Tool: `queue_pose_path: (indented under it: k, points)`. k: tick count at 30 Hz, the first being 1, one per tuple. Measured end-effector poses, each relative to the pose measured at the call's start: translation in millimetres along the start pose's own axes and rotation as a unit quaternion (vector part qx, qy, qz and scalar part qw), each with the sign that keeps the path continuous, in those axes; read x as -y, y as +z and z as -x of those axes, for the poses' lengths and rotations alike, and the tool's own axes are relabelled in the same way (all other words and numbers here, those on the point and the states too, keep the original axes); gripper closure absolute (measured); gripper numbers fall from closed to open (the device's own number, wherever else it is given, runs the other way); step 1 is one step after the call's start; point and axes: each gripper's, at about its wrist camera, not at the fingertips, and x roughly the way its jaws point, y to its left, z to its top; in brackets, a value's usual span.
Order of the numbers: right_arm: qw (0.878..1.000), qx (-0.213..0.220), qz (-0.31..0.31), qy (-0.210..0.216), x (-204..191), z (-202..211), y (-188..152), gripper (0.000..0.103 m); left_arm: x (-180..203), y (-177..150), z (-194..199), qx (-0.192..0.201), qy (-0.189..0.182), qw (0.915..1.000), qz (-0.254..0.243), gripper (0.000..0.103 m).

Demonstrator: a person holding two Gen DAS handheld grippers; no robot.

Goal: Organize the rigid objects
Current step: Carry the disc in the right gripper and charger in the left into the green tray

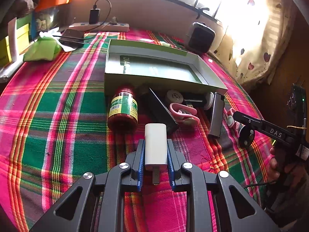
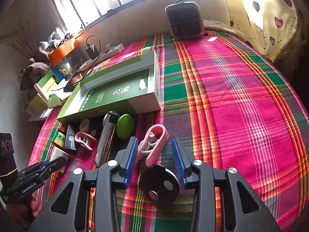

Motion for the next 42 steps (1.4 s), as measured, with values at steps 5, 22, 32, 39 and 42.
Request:
queue_pose_path:
  k: [5, 22, 32, 39, 42]
  points:
    - [1.0, 0.01, 0.008, -0.009, -2, 12, -10, 0.056, 0, 0, 0, 0.0, -0.001, 1.0, 0.0, 0.084]
    - [0.999, 0.004, 0.026, -0.032, -7, 11, -26, 0.074, 1, -1, 0, 0.0, 0.0, 1.0, -0.001, 0.084]
    - [0.999, 0.02, 0.03, -0.021, -11, 24, -23, 0.076, 8, -1, 8, 0.003, 0.0, 1.0, -0.008, 0.084]
    - [0.999, 0.038, 0.033, -0.014, -15, 35, -13, 0.076, 15, 4, 15, 0.012, 0.005, 0.9999, -0.011, 0.084]
    - [0.998, 0.044, 0.037, -0.009, -18, 38, -8, 0.076, 16, 7, 20, 0.02, 0.006, 0.9997, -0.013, 0.084]
